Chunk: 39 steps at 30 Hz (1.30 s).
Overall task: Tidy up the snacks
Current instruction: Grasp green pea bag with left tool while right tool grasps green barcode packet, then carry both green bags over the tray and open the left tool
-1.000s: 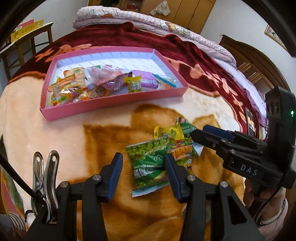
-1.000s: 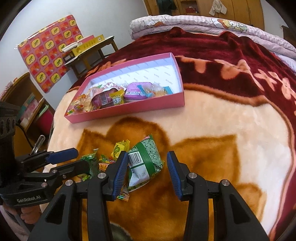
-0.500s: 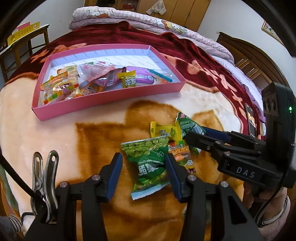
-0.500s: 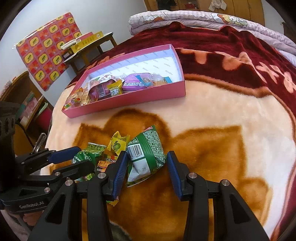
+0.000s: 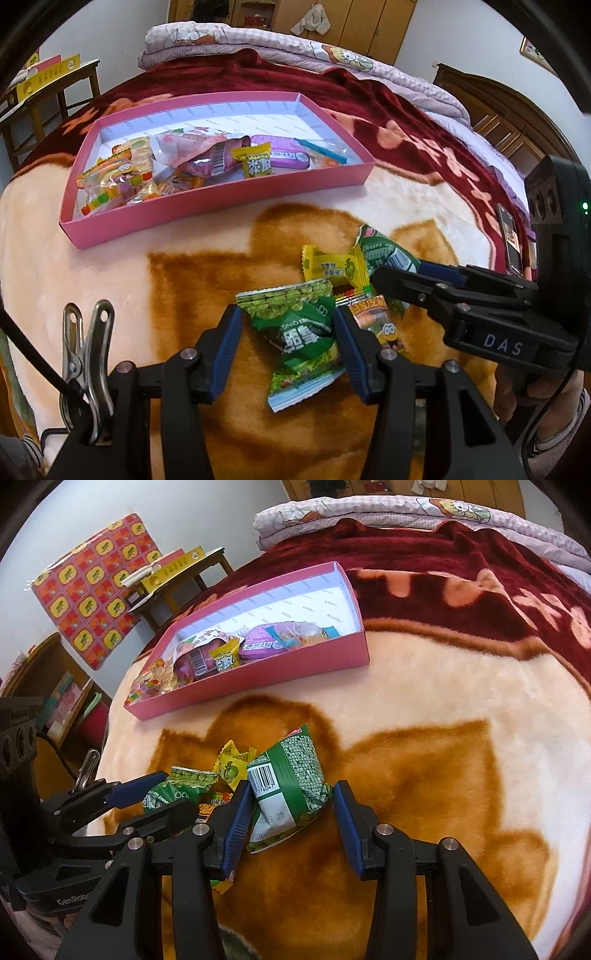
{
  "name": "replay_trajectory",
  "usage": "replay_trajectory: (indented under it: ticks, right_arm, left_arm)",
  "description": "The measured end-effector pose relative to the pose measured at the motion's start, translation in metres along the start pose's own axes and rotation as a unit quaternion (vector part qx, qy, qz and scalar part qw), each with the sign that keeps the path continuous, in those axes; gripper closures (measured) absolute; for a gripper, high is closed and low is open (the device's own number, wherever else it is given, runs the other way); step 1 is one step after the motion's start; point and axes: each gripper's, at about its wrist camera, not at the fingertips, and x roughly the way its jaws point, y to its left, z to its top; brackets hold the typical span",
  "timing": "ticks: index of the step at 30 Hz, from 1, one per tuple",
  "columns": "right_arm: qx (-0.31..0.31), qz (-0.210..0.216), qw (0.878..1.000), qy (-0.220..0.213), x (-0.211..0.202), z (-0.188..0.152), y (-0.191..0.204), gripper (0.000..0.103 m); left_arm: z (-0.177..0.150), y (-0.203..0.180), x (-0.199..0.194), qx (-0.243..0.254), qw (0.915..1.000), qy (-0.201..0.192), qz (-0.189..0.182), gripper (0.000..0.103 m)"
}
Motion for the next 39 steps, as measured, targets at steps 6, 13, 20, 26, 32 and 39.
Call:
replay_trajectory:
  ticks: [6,13,20,26,32,39]
  right_arm:
    - [0.0,-0.002,1.0,-0.003,0.001,0.001,0.001,0.058]
    - [-0.005,-0.005,1.0,-0.005,0.001,0.0,0.003,0.058]
    - [-0.014,-0.007,1.0,-0.007,0.001,-0.001,0.005,0.059]
    - [-0.022,-0.008,1.0,-0.01,0.0,-0.002,0.008,0.064]
    - [-0.018,-0.003,1.0,-0.017,-0.006,0.0,0.007,0.066]
    - [-0.025,0.002,0.999,-0.029,-0.017,0.006,0.013,0.066]
  left_arm:
    - [0.0,0.002,0.004,-0.007,1.0,0.001,-0.007,0.049]
    - [0.0,0.003,0.004,-0.012,0.9998,0.006,-0.013,0.052]
    - [-0.003,0.003,-0.001,-0.01,0.9998,0.007,-0.019,0.063]
    - [-0.004,0.009,-0.011,-0.004,1.0,-0.006,-0.003,0.066]
    - [-0.003,0.025,-0.03,-0.008,0.9991,-0.036,0.019,0.067]
    - [0.002,0.067,-0.063,-0.052,0.994,-0.079,0.056,0.067]
